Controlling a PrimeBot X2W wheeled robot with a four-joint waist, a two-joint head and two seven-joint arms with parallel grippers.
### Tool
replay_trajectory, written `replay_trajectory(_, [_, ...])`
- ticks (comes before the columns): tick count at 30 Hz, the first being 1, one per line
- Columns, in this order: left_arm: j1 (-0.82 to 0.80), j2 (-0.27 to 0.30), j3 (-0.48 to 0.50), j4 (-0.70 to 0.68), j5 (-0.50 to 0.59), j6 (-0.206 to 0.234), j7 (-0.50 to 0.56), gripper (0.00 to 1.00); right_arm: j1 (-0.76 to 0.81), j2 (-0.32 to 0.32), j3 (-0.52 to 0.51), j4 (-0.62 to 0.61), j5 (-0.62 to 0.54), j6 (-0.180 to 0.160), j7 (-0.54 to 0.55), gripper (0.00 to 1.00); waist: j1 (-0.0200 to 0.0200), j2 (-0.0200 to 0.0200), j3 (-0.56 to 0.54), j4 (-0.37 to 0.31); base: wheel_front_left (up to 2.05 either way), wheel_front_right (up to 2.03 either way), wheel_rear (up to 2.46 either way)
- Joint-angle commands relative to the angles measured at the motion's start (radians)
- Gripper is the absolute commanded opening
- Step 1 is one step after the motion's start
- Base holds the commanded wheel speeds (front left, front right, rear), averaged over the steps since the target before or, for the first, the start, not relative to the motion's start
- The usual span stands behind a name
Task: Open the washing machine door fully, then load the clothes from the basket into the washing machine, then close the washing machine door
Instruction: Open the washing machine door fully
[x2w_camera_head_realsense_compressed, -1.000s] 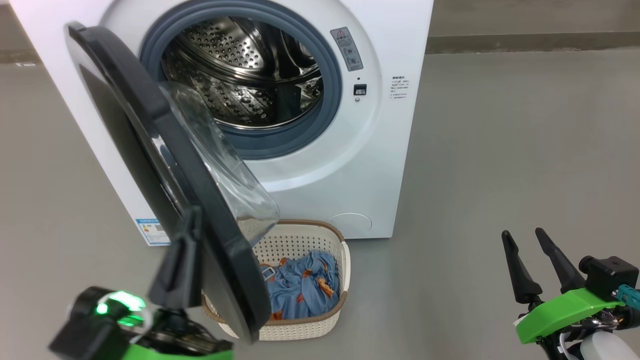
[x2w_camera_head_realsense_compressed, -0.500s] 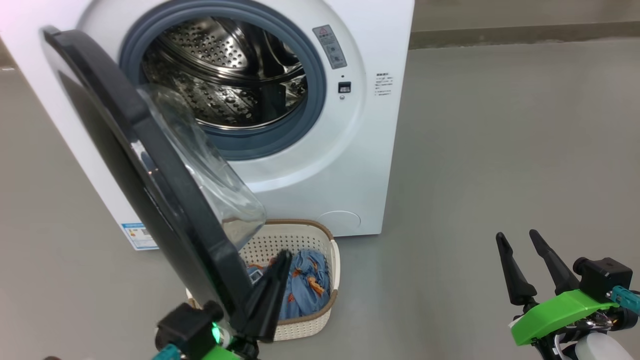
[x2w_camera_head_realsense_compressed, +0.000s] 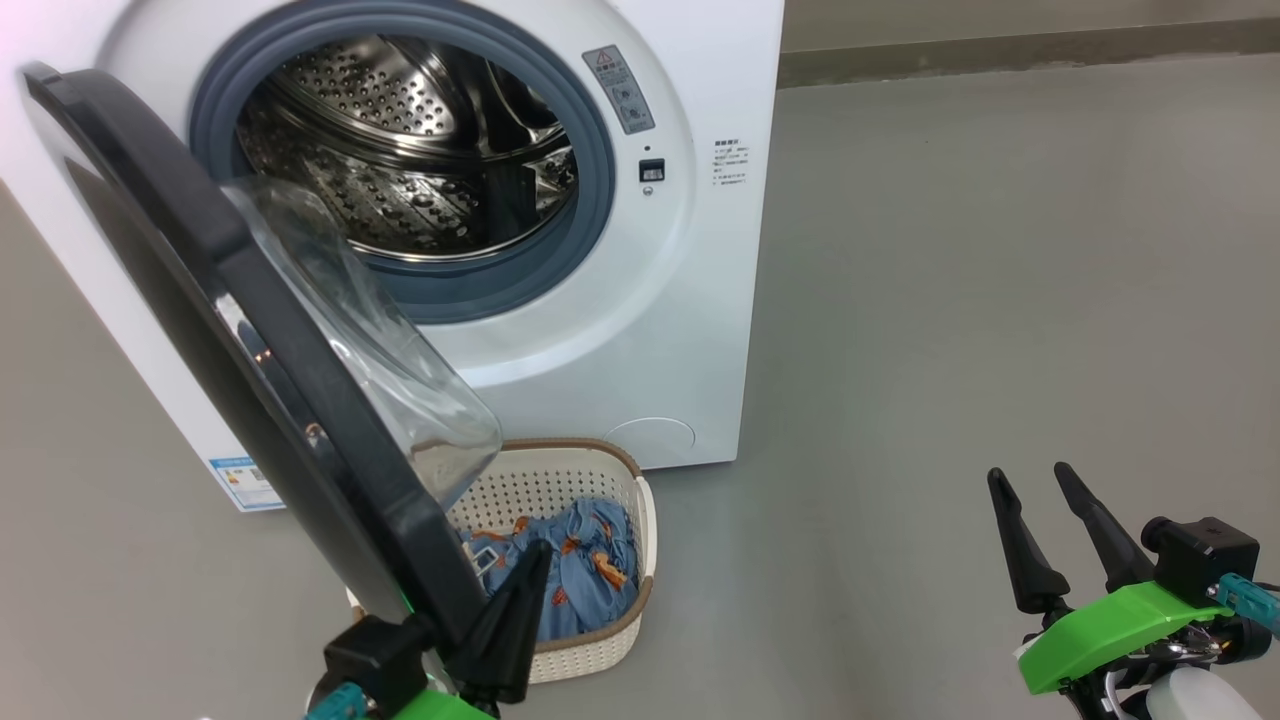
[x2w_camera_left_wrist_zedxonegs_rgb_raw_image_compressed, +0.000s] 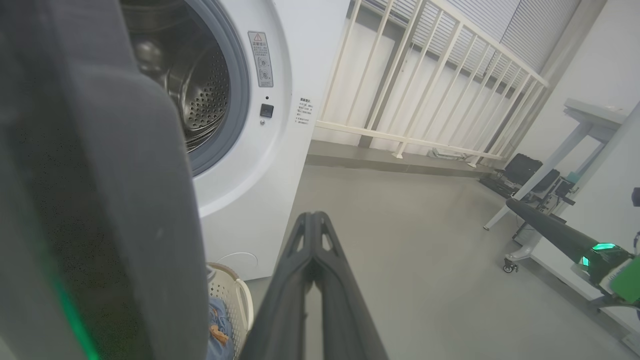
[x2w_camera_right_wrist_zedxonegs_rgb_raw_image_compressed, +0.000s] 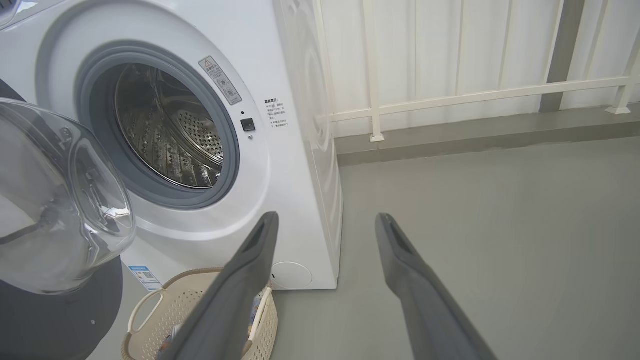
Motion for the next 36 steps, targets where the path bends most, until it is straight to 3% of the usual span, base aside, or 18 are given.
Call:
replay_trajectory(1, [-0.052,-0.002,0.039,-0.015,-0.003,0.008,-0.015,0.00,-0.034,-0.012,0.017,-0.019,0.010,0.008,-0.012,1.00,0.0000,-0.0001,0.001,-0.001,0.00,0.00,0.00])
replay_trajectory(20, [-0.098,0.033,0.121,0.095,-0.047,0.037,-0.053,0.00,-0.029,-0.002,0.016,-0.009,0.009,0.008,-0.012,1.00,0.0000,-0.0001,0.006,0.033,0.00,0.00,0.00])
replay_trajectory(36, [-0.047,0.075,0.125,0.038,-0.049,0.062,-0.035,0.00,-0.021,0.012,0.016,0.000,0.018,0.008,-0.012,1.00,0.0000,-0.0001,-0.009,0.182,0.00,0.00,0.00])
